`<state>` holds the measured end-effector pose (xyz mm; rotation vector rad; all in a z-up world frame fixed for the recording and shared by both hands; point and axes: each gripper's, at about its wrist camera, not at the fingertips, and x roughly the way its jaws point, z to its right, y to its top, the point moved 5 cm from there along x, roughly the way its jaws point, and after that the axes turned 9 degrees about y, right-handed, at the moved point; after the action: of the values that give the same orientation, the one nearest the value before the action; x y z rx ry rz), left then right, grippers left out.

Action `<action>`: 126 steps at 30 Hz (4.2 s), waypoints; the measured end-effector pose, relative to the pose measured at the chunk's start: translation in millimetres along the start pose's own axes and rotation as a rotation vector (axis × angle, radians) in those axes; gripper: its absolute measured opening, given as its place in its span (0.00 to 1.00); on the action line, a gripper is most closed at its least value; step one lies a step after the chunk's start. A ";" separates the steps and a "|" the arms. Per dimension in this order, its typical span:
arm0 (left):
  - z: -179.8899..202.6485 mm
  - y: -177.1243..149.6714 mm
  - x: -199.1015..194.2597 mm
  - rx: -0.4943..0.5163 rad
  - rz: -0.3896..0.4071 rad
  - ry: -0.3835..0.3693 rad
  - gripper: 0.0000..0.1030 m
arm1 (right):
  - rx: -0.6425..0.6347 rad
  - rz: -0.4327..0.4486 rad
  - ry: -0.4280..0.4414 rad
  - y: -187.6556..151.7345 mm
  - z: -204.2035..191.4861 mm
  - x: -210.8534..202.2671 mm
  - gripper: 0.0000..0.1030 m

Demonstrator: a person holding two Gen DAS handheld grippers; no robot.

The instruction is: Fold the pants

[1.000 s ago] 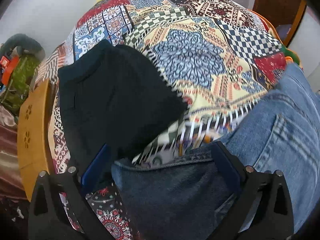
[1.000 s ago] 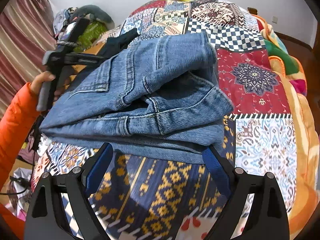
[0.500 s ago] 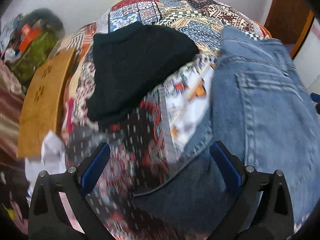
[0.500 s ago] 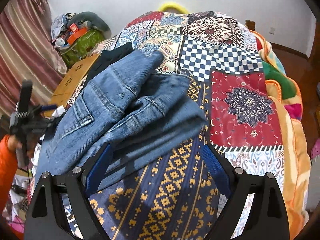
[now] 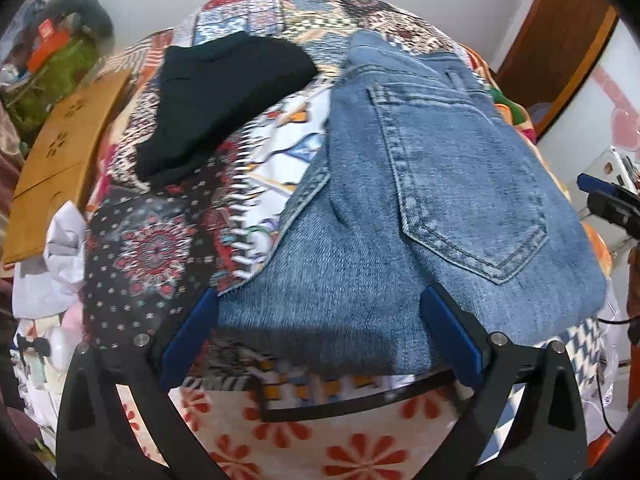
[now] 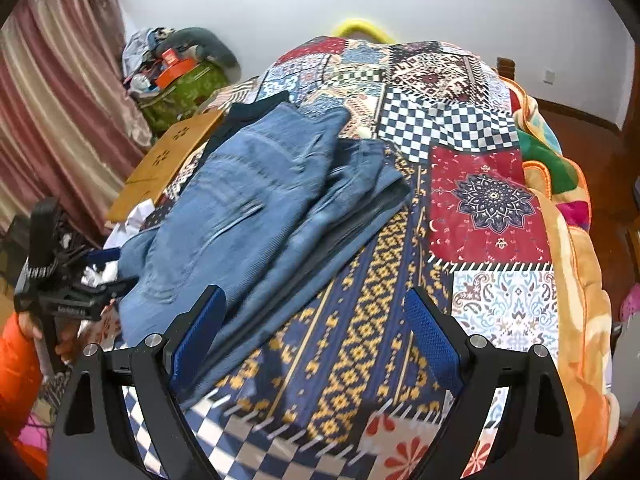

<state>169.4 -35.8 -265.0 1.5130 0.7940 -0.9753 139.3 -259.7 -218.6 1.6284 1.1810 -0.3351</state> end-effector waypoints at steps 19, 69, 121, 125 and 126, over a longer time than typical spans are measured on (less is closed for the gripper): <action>1.9 19.2 -10.2 0.043 0.113 0.032 0.82 | -0.093 -0.026 0.021 -33.4 -9.8 24.2 0.49; 61.7 196.4 108.2 0.191 0.059 0.014 0.91 | -0.087 -0.019 -0.112 95.0 83.4 116.3 0.04; 69.9 132.7 62.3 0.199 -0.087 -0.378 0.54 | 0.157 -0.038 0.186 41.9 46.8 75.0 0.35; 50.0 132.2 31.4 0.160 -0.011 -0.363 0.48 | 0.092 -0.019 0.184 48.1 27.8 61.3 0.31; 44.9 133.0 23.1 0.158 0.011 -0.352 0.47 | 0.071 -0.011 0.184 51.8 21.0 57.9 0.30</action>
<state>290.4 -102.1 -230.5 1.4214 0.4652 -1.2763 216.0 -245.4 -238.5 1.7444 1.3289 -0.2400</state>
